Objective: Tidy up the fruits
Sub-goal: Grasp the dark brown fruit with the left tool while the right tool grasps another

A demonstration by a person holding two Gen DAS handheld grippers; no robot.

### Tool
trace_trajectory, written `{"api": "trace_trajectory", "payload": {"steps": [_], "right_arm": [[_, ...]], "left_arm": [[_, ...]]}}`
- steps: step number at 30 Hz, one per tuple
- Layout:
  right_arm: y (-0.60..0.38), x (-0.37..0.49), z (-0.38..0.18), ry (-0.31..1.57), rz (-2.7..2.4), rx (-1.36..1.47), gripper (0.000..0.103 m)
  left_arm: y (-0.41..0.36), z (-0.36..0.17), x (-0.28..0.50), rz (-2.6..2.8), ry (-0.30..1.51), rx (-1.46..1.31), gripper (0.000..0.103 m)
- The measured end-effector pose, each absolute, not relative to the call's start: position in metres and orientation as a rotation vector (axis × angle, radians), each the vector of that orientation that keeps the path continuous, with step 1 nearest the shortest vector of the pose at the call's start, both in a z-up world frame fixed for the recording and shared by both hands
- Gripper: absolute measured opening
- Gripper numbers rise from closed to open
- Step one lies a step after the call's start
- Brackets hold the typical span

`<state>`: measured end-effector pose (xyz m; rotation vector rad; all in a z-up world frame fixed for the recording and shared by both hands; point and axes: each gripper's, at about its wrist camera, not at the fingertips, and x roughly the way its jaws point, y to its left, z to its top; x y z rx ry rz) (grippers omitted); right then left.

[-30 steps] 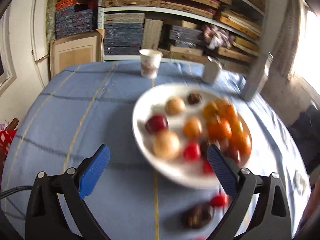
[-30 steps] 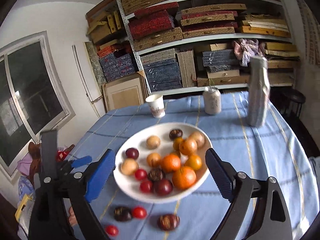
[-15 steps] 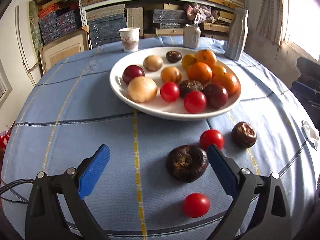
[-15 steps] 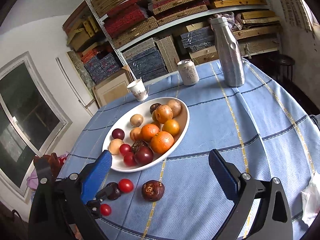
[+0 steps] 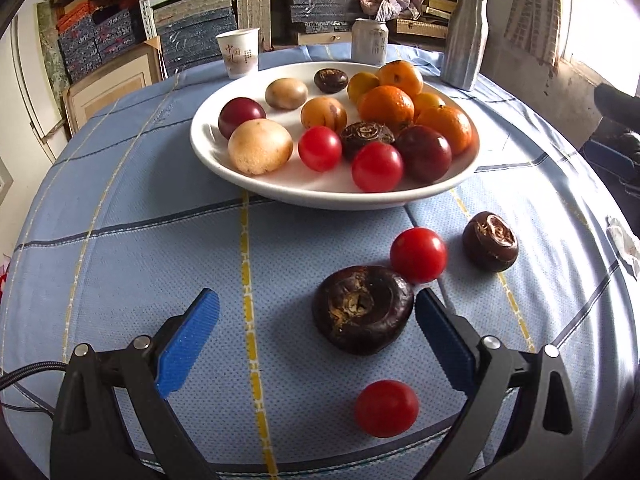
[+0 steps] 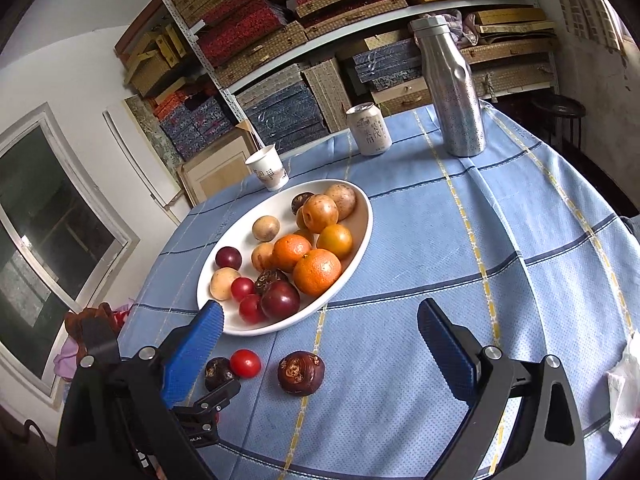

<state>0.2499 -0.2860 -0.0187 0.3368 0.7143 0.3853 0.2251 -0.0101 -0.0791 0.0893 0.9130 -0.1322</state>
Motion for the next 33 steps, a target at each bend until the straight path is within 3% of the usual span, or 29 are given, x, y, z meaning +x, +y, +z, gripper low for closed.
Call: {"api": "trace_trajectory", "payload": {"steps": [5, 6, 8, 10, 15, 17, 26, 33], "right_arm": [[-0.285, 0.251, -0.02, 0.723, 0.384, 0.333, 0.098], [-0.285, 0.252, -0.02, 0.725, 0.384, 0.333, 0.098], [-0.285, 0.253, -0.02, 0.728, 0.384, 0.334, 0.098], [-0.286, 0.253, -0.02, 0.729, 0.382, 0.335, 0.098], [-0.286, 0.253, -0.021, 0.73, 0.382, 0.334, 0.098], [-0.286, 0.254, -0.022, 0.734, 0.382, 0.33, 0.098], [-0.262, 0.251, -0.029, 0.752, 0.418, 0.167, 0.098], [-0.22, 0.239, -0.044, 0.741, 0.448, -0.068, 0.096]], "left_arm": [[-0.004, -0.074, 0.224, -0.132, 0.884, 0.057, 0.095], [-0.005, -0.072, 0.223, -0.138, 0.876, 0.058, 0.09], [-0.009, -0.073, 0.222, -0.162, 0.877, 0.066, 0.064], [-0.015, -0.077, 0.223, -0.176, 0.897, 0.085, 0.058], [-0.014, -0.077, 0.225, -0.192, 0.9, 0.068, 0.055], [-0.015, -0.076, 0.224, -0.199, 0.897, 0.072, 0.046], [0.034, -0.046, 0.215, -0.074, 0.817, 0.009, 0.046], [0.083, -0.055, 0.203, -0.005, 0.84, -0.07, 0.046]]}}
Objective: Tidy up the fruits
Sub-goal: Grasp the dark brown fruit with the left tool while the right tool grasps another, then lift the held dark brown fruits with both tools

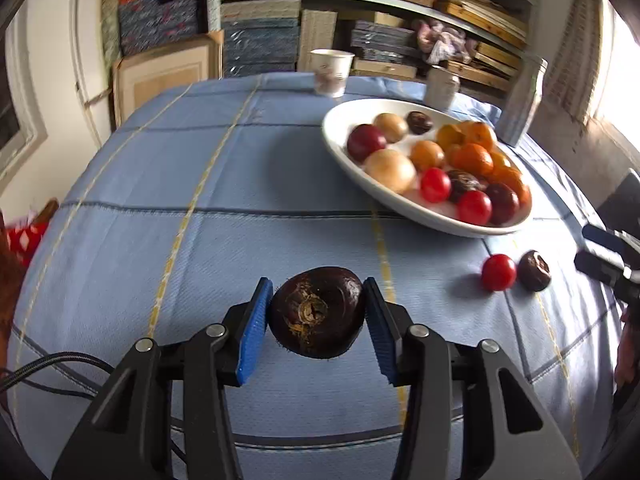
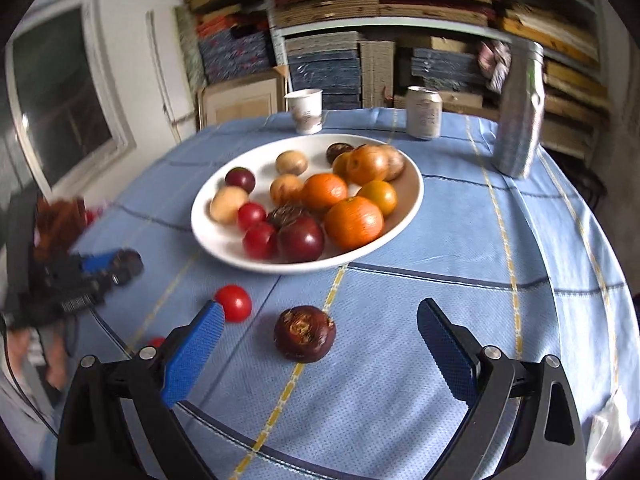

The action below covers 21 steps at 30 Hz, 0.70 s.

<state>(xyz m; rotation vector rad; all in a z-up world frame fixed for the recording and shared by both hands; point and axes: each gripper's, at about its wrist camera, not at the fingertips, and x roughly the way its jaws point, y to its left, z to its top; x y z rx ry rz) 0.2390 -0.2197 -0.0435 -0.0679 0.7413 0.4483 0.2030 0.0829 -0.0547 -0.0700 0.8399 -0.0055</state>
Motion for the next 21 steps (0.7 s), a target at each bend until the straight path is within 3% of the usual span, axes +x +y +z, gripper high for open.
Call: {"api": "trace_trajectory", "payload": {"steps": [6, 15, 21], "right_arm": [[-0.213, 0.243, -0.055, 0.776, 0.457, -0.093, 0.087], [-0.201, 0.25, -0.073, 0.857, 0.479, -0.126, 0.049], [-0.2, 0.253, -0.08, 0.877, 0.481, -0.125, 0.048]], "left_arm": [[0.078, -0.055, 0.2, -0.037, 0.838, -0.076, 0.046], [0.07, -0.059, 0.202, -0.067, 0.857, -0.079, 0.046], [0.068, -0.056, 0.2, -0.061, 0.84, -0.076, 0.046]]}}
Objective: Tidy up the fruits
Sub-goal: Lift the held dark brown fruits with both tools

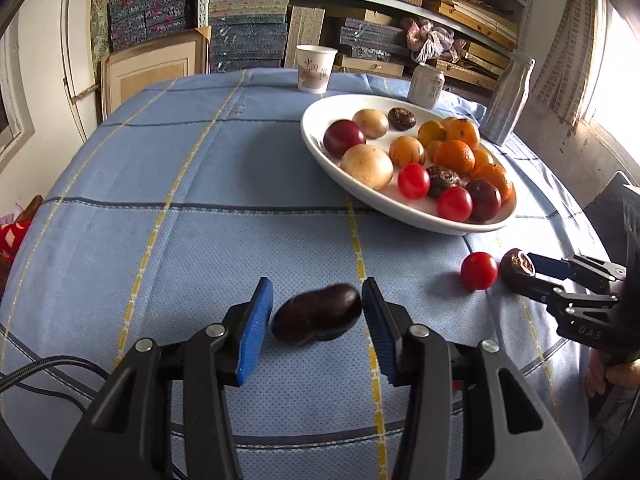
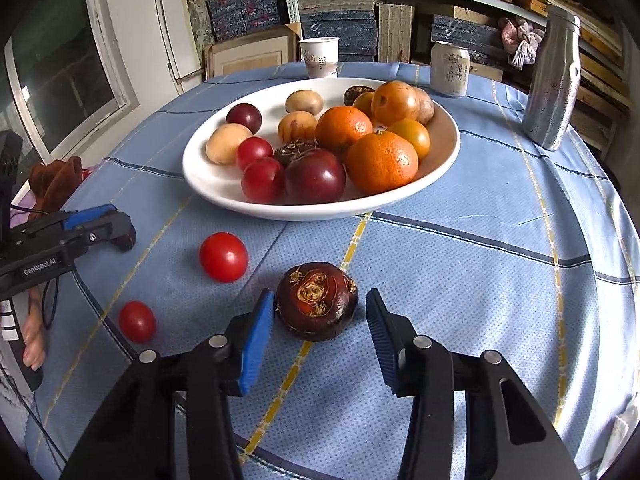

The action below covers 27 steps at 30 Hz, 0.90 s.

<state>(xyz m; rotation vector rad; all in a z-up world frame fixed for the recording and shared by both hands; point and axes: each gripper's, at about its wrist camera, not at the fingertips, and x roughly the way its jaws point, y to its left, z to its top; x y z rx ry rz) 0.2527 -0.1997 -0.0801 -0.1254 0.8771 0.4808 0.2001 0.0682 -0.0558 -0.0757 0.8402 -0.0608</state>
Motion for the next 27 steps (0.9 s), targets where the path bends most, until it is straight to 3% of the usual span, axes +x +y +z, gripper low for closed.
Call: {"api": "trace_trajectory", "payload": {"steps": [27], "right_arm": [[-0.199, 0.254, -0.083, 0.886, 0.472, -0.127, 0.044]], "left_arm": [[0.057, -0.074, 0.166, -0.092, 0.921, -0.025, 0.047]]}}
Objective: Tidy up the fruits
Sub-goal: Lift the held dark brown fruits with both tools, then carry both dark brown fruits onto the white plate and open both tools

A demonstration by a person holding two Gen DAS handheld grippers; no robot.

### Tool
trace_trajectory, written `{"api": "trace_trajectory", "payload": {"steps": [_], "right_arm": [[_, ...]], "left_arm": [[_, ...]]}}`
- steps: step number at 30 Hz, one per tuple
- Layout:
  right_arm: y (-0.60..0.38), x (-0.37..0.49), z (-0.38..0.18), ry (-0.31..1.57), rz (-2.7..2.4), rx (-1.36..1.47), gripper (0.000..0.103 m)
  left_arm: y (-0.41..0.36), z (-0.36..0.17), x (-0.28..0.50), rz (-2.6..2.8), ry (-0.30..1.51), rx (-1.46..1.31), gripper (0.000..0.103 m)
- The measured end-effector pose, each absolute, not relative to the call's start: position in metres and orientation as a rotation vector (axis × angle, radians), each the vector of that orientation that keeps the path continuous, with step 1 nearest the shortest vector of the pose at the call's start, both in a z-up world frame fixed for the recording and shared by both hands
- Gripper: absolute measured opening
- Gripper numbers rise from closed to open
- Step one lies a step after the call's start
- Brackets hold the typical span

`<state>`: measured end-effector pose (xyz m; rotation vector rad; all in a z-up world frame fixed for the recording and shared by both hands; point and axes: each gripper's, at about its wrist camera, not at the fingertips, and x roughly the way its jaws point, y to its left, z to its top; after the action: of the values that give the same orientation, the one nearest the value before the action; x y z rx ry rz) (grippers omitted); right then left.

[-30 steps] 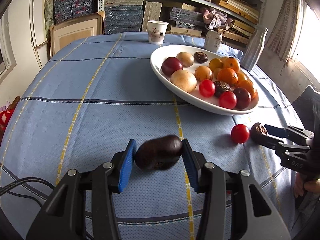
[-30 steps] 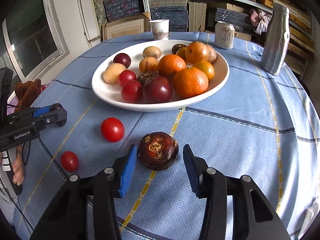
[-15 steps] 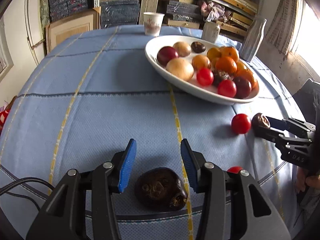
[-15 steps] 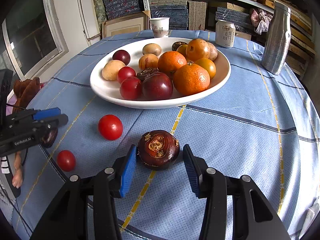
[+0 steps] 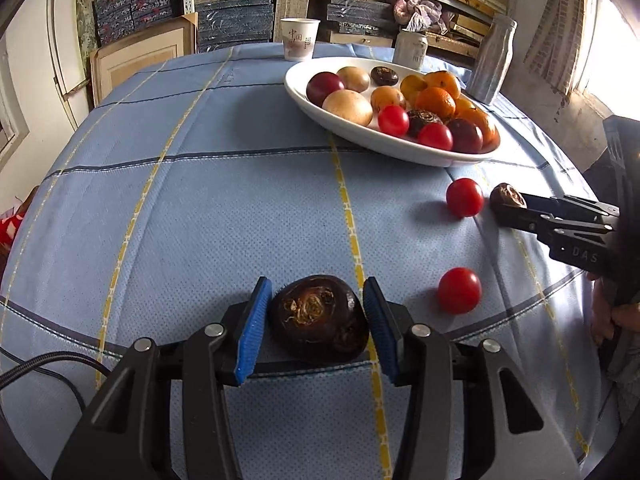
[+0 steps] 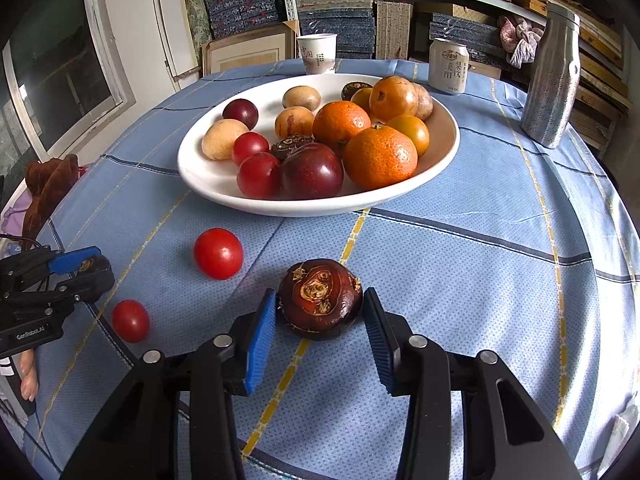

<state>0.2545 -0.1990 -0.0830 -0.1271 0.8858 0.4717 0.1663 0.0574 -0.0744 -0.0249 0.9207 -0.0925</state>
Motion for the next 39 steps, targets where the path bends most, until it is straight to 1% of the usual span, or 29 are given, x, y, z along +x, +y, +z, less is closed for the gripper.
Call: {"api": "trace_trajectory", "payload": {"steps": [6, 11, 17, 20, 23, 29, 31, 33, 35, 39], "right_arm": [[-0.199, 0.255, -0.084, 0.885, 0.469, -0.131, 0.044], [-0.2, 0.255, -0.084, 0.885, 0.47, -0.127, 0.043], [-0.206, 0.257, -0.078, 0.874, 0.461, -0.097, 0.043], [-0.214, 0.254, -0.064, 0.829, 0.454, -0.068, 0.043], [-0.227, 0.25, -0.039, 0.758, 0.436, -0.013, 0.043], [-0.245, 0.258, 0.037, 0.61, 0.409, 0.062, 0.043], [-0.243, 0.264, 0.06, 0.569, 0.409, 0.063, 0.043], [-0.236, 0.272, 0.07, 0.552, 0.413, 0.063, 0.043], [-0.225, 0.284, 0.071, 0.556, 0.433, 0.07, 0.043], [-0.197, 0.316, 0.05, 0.595, 0.459, 0.077, 0.043]], "left_arm": [[0.058, -0.077, 0.161, -0.096, 0.923, -0.021, 0.048], [0.057, -0.076, 0.154, -0.11, 0.917, -0.012, 0.046], [0.055, -0.064, 0.146, -0.109, 0.849, -0.009, 0.046], [0.055, -0.055, 0.147, -0.106, 0.821, -0.006, 0.046], [0.058, -0.032, 0.16, -0.102, 0.777, -0.029, 0.046], [0.041, 0.055, 0.214, -0.122, 0.642, -0.039, 0.046], [0.035, 0.069, 0.231, -0.13, 0.617, -0.052, 0.046], [0.026, 0.074, 0.256, -0.132, 0.604, -0.077, 0.046], [0.022, 0.066, 0.278, -0.127, 0.611, -0.106, 0.046], [0.02, 0.04, 0.318, -0.104, 0.648, -0.149, 0.046]]}}
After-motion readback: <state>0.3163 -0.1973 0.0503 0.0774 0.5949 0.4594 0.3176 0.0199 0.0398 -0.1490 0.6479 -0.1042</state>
